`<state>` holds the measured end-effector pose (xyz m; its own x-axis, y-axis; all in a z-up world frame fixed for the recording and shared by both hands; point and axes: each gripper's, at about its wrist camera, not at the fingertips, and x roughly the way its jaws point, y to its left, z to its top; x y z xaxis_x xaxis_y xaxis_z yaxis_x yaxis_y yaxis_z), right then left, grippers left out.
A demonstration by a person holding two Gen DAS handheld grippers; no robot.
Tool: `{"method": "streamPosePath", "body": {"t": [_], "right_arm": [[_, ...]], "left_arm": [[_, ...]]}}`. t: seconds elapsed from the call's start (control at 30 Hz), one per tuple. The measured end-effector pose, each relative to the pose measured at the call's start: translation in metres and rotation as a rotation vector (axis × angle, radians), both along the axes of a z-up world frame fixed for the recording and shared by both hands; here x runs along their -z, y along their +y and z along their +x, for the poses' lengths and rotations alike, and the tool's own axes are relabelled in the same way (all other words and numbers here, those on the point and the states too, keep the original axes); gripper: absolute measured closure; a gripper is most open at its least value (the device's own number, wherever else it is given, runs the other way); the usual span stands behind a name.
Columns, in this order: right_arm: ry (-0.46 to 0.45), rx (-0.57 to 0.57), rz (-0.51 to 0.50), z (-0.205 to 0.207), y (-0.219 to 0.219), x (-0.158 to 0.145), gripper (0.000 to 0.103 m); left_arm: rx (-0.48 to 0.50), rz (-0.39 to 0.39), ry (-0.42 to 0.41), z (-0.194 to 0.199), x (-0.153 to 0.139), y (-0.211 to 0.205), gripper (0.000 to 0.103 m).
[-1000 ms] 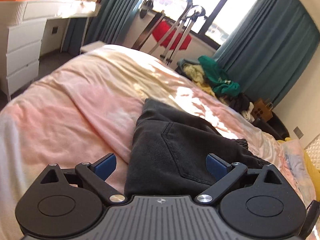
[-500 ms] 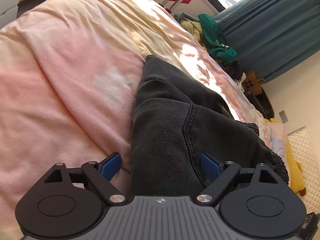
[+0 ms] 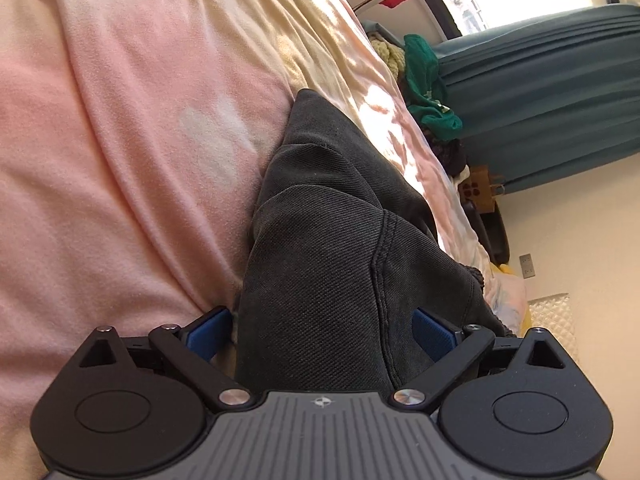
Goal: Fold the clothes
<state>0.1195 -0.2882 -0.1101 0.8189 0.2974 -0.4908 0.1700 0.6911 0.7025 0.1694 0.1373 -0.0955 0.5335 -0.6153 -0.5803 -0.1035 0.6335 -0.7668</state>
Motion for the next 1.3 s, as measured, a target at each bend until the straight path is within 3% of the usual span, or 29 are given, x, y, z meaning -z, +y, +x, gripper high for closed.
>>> {"method": "streamPosePath", "body": {"t": [0.07,0.3,0.37,0.47,0.6,0.73,0.97,1.17,1.3], "right_arm": [[0.002,0.002,0.000,0.000,0.001,0.000,0.058],[-0.014,-0.013,-0.039,-0.002,0.006,-0.005,0.059],[-0.033,-0.019,-0.070,-0.004,0.011,-0.010,0.061],[-0.075,-0.030,-0.112,-0.007,0.017,-0.019,0.063],[-0.112,-0.037,-0.107,-0.012,0.018,-0.027,0.066],[-0.130,-0.028,-0.083,-0.016,0.013,-0.033,0.067],[-0.161,-0.014,0.010,-0.016,-0.014,-0.054,0.068],[-0.231,0.038,0.041,-0.011,-0.059,-0.086,0.068],[-0.260,0.115,0.055,0.010,-0.107,-0.101,0.068]], "left_arm": [[-0.003,0.045,-0.013,-0.002,-0.002,-0.004,0.016],[-0.012,0.139,-0.048,-0.009,-0.010,-0.014,0.033],[-0.017,0.184,-0.071,-0.013,-0.016,-0.020,0.047],[-0.046,0.250,-0.123,-0.027,-0.030,-0.030,0.061],[-0.125,0.315,-0.187,-0.047,-0.038,-0.046,0.065],[-0.118,0.364,-0.256,-0.065,-0.051,-0.058,0.071],[-0.122,0.341,-0.267,-0.077,-0.083,-0.077,0.075],[-0.056,0.337,-0.280,-0.041,-0.133,-0.123,0.076],[0.021,0.368,-0.306,0.013,-0.159,-0.192,0.076]]}}
